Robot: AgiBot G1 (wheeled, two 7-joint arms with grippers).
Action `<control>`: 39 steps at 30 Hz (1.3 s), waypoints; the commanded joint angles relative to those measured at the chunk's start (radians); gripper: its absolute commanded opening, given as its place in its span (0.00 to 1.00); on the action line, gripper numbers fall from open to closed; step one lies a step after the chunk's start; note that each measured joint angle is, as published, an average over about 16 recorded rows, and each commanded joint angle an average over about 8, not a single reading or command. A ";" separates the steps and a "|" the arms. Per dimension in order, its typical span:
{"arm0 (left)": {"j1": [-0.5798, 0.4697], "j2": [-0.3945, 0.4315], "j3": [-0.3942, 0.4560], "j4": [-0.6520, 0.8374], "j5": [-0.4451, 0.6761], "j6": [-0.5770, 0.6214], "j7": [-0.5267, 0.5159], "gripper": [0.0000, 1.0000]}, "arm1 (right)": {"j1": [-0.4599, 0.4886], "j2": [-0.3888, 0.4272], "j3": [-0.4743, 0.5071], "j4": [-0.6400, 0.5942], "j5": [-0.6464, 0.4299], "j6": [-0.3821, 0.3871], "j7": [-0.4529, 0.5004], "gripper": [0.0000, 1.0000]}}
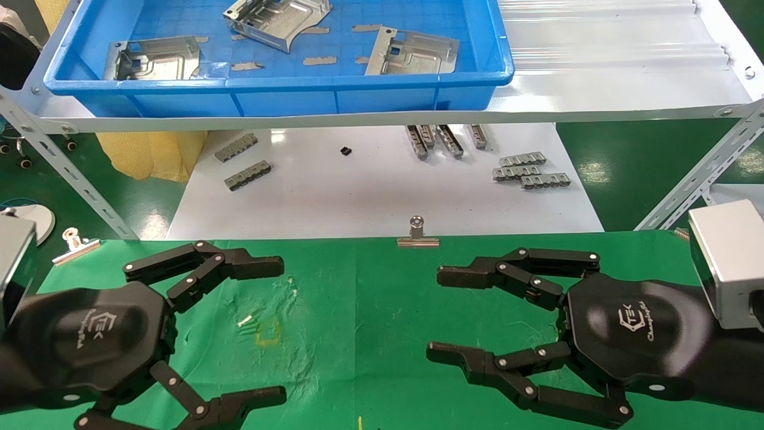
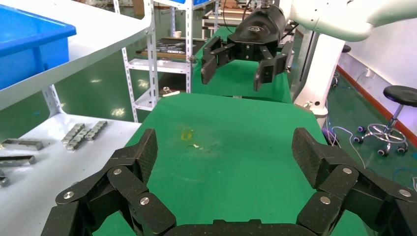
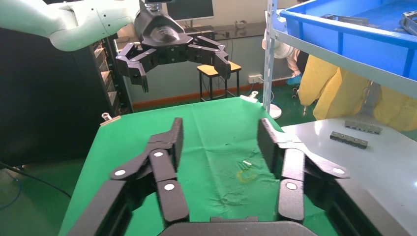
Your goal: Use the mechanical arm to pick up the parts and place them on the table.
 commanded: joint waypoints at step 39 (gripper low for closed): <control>-0.607 0.270 0.128 0.477 0.339 -0.142 -0.002 1.00 | 0.000 0.000 0.000 0.000 0.000 0.000 0.000 0.00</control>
